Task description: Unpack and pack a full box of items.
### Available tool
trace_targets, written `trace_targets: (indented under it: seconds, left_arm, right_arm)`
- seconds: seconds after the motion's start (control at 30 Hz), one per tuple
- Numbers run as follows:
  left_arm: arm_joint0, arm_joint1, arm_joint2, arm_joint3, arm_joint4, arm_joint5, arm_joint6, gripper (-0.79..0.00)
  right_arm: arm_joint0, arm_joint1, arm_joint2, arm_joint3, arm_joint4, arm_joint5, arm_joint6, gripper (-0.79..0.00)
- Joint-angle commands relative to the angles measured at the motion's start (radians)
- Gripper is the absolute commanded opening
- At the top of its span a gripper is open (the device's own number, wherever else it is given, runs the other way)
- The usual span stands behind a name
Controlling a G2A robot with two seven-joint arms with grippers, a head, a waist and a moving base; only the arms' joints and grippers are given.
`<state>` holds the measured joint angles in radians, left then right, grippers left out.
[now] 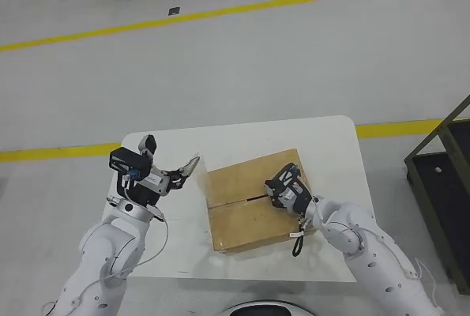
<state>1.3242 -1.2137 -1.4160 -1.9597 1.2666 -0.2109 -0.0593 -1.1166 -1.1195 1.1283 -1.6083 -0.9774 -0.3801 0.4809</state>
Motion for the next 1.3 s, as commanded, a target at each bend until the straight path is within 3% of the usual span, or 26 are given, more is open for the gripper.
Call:
trace_targets:
  seconds: [0.0, 0.2, 0.43, 0.6, 0.77, 0.9, 1.1, 1.13, 1.27]
  left_arm:
    - [-0.021, -0.001, 0.009, -0.010, -0.004, -0.018, -0.008, 0.000]
    - [-0.084, -0.010, 0.103, 0.018, 0.023, -0.029, 0.006, 0.000]
    - [-0.132, -0.030, 0.231, 0.079, 0.062, 0.008, 0.034, 0.000]
    - [-0.152, -0.036, 0.251, 0.089, 0.060, 0.011, 0.035, 0.000]
    - [-0.114, -0.022, 0.170, 0.083, 0.053, -0.048, -0.013, 0.000]
    - [-0.037, -0.003, 0.049, 0.053, 0.060, -0.085, -0.059, 0.000]
    - [0.103, 0.017, -0.091, 0.014, 0.071, -0.111, -0.101, 0.000]
    - [0.123, 0.019, -0.106, 0.010, 0.077, -0.114, -0.105, 0.000]
    - [0.185, 0.024, -0.143, -0.010, 0.075, -0.127, -0.116, 0.000]
  right_arm:
    - [0.000, 0.000, 0.000, 0.000, -0.001, -0.001, 0.002, -0.785]
    - [-0.005, 0.001, 0.028, -0.027, 0.023, 0.015, -0.004, -0.785]
    - [-0.074, 0.030, 0.216, -0.099, 0.023, 0.070, 0.041, -0.785]
    - [-0.124, 0.049, 0.341, -0.142, 0.009, 0.062, 0.068, -0.785]
    - [-0.146, 0.056, 0.392, -0.188, 0.043, 0.029, 0.059, -0.785]
    - [-0.145, 0.060, 0.401, -0.211, 0.125, -0.106, 0.028, -0.757]
    - [-0.110, 0.065, 0.353, -0.194, 0.218, -0.328, 0.025, -0.289]
    - [-0.101, 0.066, 0.337, -0.190, 0.229, -0.366, 0.030, -0.265]
    - [-0.065, 0.067, 0.266, -0.156, 0.287, -0.481, 0.061, -0.357]
